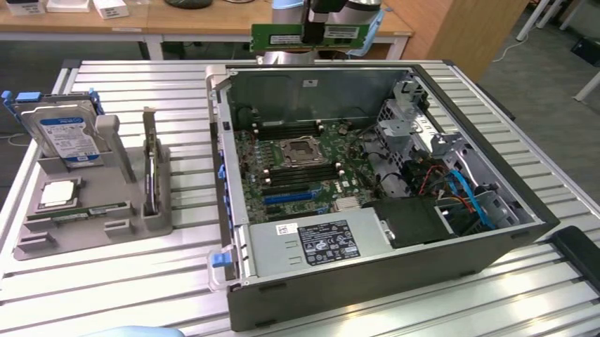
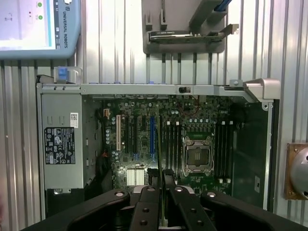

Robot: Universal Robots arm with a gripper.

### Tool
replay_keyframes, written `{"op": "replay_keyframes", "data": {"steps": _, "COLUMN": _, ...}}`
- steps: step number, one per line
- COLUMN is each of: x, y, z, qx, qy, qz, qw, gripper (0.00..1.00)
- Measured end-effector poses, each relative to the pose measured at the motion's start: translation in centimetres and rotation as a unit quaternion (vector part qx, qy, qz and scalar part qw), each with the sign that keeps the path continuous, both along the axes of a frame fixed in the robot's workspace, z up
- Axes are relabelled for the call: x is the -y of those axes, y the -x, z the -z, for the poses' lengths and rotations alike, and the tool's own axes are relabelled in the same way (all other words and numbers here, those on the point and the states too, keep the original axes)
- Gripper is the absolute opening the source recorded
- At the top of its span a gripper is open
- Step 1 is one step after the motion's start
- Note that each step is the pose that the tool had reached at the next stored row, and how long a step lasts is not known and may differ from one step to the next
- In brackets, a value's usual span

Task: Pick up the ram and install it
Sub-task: 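Pick up the ram and move it above insertion slot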

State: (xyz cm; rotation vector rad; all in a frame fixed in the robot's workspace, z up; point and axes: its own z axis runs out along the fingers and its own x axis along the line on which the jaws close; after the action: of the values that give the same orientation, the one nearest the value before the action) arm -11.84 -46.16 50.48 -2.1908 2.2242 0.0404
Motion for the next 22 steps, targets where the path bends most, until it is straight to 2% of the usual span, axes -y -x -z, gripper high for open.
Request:
{"op": "replay_keyframes", "data": {"steps": 6, "x": -0.01, "y": -0.5, "z": 0.70, "qx": 0.0000, "qy": 0.0001, "qz": 0.000, "qw": 1.0000, "gripper": 0.13}}
{"op": "replay_keyframes", "data": {"steps": 12, "x": -0.06, "y": -1.7, "z": 1.60, "qx": 0.0000, "qy": 0.0001, "qz": 0.000, "qw": 1.0000, "gripper": 0.13}}
{"op": "replay_keyframes", "data": {"steps": 22, "x": -0.50, "y": -3.4, "z": 3.41, "qx": 0.0000, "qy": 0.0001, "qz": 0.000, "qw": 1.0000, "gripper": 0.13}}
